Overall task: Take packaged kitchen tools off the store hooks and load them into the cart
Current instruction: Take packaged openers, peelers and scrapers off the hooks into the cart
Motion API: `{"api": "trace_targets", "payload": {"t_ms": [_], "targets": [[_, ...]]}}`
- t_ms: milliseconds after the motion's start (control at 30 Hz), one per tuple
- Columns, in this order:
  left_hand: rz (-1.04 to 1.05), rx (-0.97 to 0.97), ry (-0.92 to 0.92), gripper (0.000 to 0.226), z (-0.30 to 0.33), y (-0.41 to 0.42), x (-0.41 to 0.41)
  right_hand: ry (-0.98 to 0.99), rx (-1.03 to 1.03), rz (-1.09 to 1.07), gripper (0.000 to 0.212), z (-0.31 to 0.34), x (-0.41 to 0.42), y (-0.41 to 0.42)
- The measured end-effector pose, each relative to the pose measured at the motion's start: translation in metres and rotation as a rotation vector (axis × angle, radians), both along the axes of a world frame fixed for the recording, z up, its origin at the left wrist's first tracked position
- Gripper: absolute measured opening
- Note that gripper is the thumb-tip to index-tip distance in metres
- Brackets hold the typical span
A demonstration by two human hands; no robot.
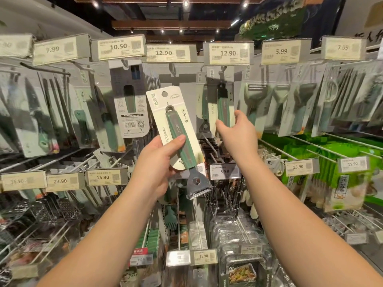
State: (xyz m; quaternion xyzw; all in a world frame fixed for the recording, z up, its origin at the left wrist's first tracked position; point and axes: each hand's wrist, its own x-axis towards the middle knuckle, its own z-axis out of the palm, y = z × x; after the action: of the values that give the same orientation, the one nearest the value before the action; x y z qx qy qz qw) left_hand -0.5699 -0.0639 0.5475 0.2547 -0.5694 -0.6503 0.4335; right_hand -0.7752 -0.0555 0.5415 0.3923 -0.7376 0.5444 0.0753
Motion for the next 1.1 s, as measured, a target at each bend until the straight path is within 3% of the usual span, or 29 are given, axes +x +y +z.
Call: {"api": "trace_targets", "payload": {"t_ms": [100,233,500,667,1100], "targets": [[-0.003,0.001,0.004,0.024,0.000,0.000,-0.003,0.012,0.043,-0.022,0.063,0.002,-0.008,-0.019],[0.007,0.008,0.012,0.024,-0.001,-0.002,-0.007,-0.030,0.082,-0.019,0.037,0.008,-0.022,-0.052],[0.025,0.026,-0.029,0.022,-0.008,-0.006,-0.013,-0.112,0.234,-0.013,0.052,0.017,-0.043,-0.111],[0.034,0.035,-0.035,0.022,-0.007,-0.009,-0.018,-0.158,0.146,0.023,0.044,0.012,-0.054,-0.143],[0.079,0.000,-0.025,0.027,-0.005,-0.018,-0.022,-0.118,0.156,-0.063,0.050,0.014,-0.060,-0.171]]}}
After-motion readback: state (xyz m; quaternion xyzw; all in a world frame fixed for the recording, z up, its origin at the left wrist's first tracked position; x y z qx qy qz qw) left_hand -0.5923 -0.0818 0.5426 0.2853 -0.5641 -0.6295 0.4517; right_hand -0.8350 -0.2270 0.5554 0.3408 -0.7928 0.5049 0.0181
